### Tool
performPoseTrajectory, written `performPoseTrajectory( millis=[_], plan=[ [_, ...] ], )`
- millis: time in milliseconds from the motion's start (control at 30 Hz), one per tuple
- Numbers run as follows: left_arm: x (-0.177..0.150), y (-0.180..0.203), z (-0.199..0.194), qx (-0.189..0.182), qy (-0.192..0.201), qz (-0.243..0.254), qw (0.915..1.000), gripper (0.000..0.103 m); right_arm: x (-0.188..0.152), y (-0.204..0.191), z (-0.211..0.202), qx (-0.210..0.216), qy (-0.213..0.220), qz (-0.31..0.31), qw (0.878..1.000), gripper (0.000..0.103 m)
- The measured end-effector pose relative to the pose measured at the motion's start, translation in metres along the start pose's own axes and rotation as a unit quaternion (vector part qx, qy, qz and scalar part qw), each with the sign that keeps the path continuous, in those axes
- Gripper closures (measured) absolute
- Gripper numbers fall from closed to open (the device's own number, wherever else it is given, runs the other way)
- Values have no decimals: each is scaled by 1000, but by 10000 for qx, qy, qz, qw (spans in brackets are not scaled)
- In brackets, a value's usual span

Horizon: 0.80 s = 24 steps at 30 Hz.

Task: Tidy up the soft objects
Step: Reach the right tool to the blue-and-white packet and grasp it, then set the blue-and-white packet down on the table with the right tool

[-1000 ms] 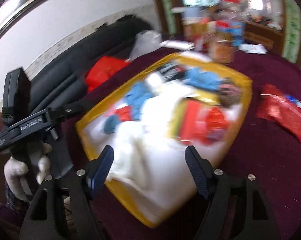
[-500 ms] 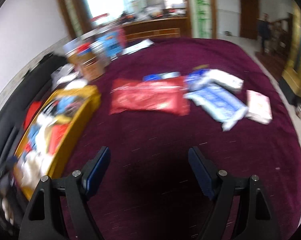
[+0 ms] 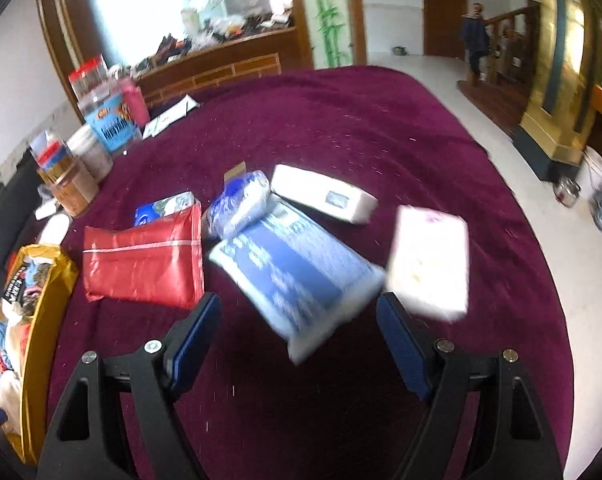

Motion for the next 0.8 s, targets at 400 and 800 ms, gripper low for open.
performPoseTrajectory(
  millis=[400,800],
  plan=[
    [-3,7,18,54,-296,52,9995,24,50,-30,45,361,-373,542,9972,43],
    [-7,19,33,22,-507,137,9986,24,39,-33,23,730,-151,735,9945,81]
  ],
)
Point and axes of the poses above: each gripper's, at about its wrist camera, not at the fingertips, and z roughly the way its jaws point, y to its right, x to its top, the point moved 9 cm from there along z, roughly the way its jaws point, and after that the axes turned 13 degrees about -x, right-handed, at the moved point
